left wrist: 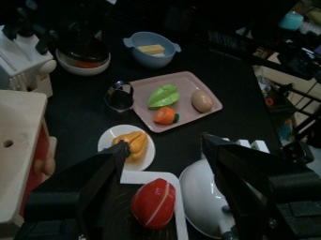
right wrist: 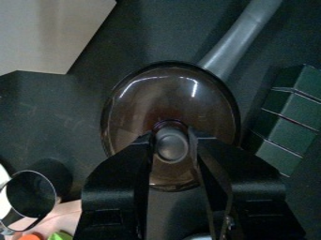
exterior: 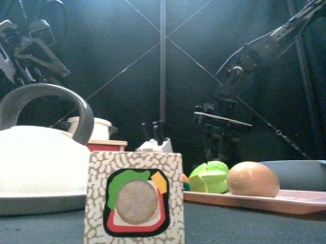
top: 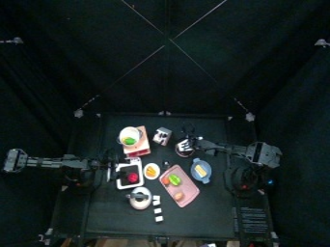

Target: Put pot lid on pan

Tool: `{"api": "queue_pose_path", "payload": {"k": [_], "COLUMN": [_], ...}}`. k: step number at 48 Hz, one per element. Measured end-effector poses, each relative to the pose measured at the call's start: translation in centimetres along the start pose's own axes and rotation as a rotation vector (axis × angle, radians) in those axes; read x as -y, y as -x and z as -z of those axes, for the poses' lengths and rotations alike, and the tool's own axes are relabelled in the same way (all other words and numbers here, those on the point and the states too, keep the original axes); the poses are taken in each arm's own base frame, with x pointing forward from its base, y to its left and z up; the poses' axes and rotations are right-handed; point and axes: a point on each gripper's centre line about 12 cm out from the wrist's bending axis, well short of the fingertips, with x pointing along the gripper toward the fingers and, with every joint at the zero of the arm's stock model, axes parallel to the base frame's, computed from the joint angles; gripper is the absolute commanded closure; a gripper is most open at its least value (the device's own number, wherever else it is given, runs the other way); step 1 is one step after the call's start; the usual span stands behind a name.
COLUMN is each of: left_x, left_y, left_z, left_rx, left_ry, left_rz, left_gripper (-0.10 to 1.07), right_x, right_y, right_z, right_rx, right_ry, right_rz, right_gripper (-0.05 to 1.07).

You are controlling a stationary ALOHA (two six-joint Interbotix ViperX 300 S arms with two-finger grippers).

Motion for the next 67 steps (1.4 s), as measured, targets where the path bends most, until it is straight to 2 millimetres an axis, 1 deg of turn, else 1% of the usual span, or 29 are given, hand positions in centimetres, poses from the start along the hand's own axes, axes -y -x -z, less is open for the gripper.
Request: {"api": "queue_pose_path", "payload": {"k": [30, 33, 43, 51, 67], "left_x": [-0.05, -0.06, -0.06, -0.06, -0.06], "left_y": [0.00, 0.01, 0.01, 0.01, 0.01], "left_z": [0.05, 0.12, 0.12, 0.12, 0.12], "left_rx": [-0.001, -0.003, -0.003, -0.003, -0.003], "left_ry": [0.000, 0.000, 0.000, 0.000, 0.000], "left_rz": [-0.002, -0.002, -0.002, -0.002, -0.002], "left_gripper": [0.00, 0.00, 0.00, 0.00, 0.00], "right_x": [0.32, 0.32, 0.31, 0.30, 0.31], "right_y": [-0.25, -0.25, -0.23, -0.24, -0.21], "right_z": [0.32, 0.28, 0.18, 0.26, 0.28], "right_rx": [-0.005, -0.002, 0.004, 0.002, 0.000], "right_ry": [0.011, 0.013, 0.020, 0.022, 0.025], "right_rz": [0.012, 0.012, 0.013, 0.014, 0.019], "right_gripper": [0.37, 0.35, 0.23, 0.15, 0.14]}}
